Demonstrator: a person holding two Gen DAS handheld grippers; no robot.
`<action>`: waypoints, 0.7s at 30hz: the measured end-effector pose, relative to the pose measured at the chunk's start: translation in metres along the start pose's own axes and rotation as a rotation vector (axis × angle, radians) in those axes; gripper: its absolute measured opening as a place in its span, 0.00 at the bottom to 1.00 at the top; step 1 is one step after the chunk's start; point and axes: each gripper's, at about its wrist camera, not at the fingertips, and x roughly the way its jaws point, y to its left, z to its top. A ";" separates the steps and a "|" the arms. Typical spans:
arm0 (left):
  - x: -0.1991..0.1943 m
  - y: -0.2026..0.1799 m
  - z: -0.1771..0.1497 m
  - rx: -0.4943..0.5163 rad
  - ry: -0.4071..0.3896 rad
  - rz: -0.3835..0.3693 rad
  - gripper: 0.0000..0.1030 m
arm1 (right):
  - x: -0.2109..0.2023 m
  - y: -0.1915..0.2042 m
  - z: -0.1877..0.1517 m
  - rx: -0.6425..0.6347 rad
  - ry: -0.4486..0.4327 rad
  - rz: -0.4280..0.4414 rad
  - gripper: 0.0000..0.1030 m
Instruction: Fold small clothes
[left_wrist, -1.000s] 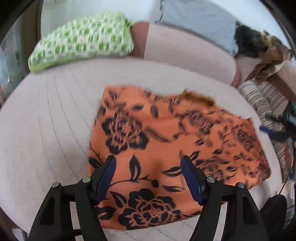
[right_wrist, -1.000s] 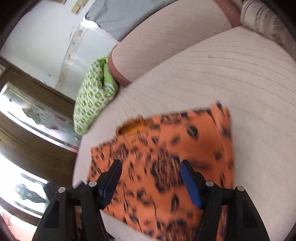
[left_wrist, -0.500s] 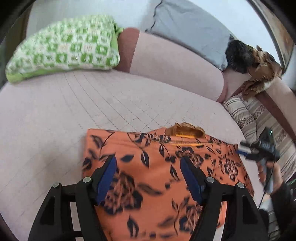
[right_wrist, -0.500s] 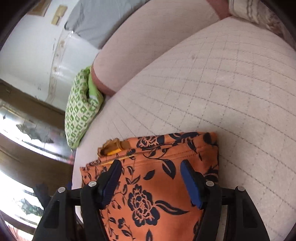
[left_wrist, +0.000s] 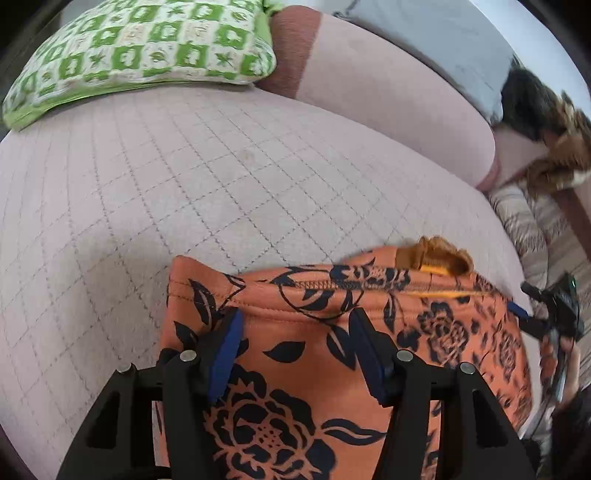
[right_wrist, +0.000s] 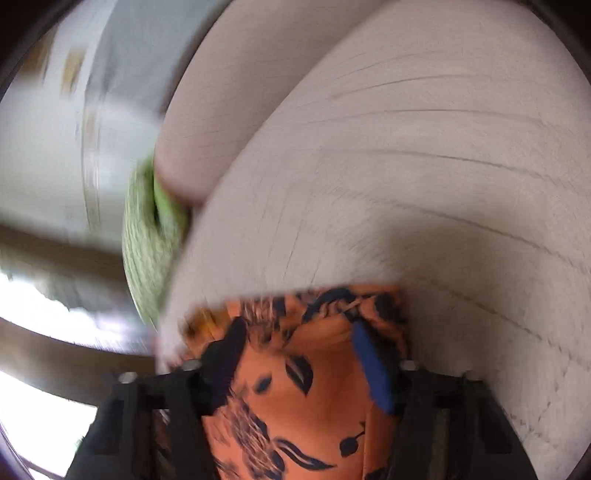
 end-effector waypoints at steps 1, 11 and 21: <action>-0.010 -0.003 -0.001 0.005 -0.026 -0.001 0.58 | -0.014 0.011 -0.005 -0.029 -0.045 -0.020 0.58; -0.090 -0.032 -0.081 0.092 -0.137 0.038 0.70 | -0.092 0.062 -0.156 -0.180 0.047 0.040 0.68; -0.081 -0.051 -0.127 0.176 -0.092 0.096 0.70 | -0.130 0.035 -0.210 -0.042 -0.167 -0.014 0.65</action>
